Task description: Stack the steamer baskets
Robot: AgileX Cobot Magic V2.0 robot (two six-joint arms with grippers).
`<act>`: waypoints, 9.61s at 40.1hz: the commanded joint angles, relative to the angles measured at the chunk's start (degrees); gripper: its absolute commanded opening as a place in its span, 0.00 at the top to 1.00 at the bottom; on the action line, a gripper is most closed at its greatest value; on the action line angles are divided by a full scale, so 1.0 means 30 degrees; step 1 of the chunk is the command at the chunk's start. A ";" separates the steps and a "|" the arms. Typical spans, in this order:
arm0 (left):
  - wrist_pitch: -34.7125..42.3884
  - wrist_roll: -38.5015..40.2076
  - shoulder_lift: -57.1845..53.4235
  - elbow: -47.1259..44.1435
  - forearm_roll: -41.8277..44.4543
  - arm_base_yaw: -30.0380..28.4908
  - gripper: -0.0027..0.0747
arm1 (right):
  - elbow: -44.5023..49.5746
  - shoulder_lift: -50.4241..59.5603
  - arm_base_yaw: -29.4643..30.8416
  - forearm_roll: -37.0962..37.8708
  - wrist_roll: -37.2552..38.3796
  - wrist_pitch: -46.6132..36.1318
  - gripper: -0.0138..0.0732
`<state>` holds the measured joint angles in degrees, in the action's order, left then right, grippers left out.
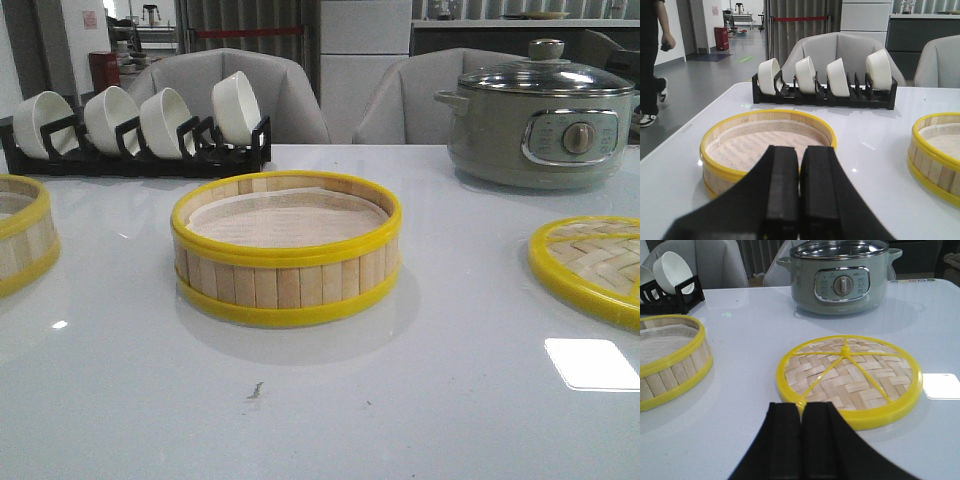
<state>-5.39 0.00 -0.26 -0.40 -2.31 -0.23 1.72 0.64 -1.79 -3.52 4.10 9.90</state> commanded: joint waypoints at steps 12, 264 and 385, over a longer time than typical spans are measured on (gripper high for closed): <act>0.1503 0.0000 -0.0204 -0.0012 -0.0044 -0.0025 0.85 | -0.0289 0.0392 0.0086 0.0095 -0.0101 -0.1586 0.81; -0.6752 -0.2010 3.4465 2.3795 -0.1569 0.2477 0.21 | -1.4381 -1.5798 -0.1724 0.1175 0.0270 0.3871 0.49; -1.5133 -0.1504 3.9729 3.6798 -0.3377 1.4363 0.81 | -1.4366 -1.5798 -0.1724 0.1175 0.0270 0.4006 0.49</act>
<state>-53.98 -4.56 121.74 108.26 -9.86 42.36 -39.28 -46.99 -6.96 -0.43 5.51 25.49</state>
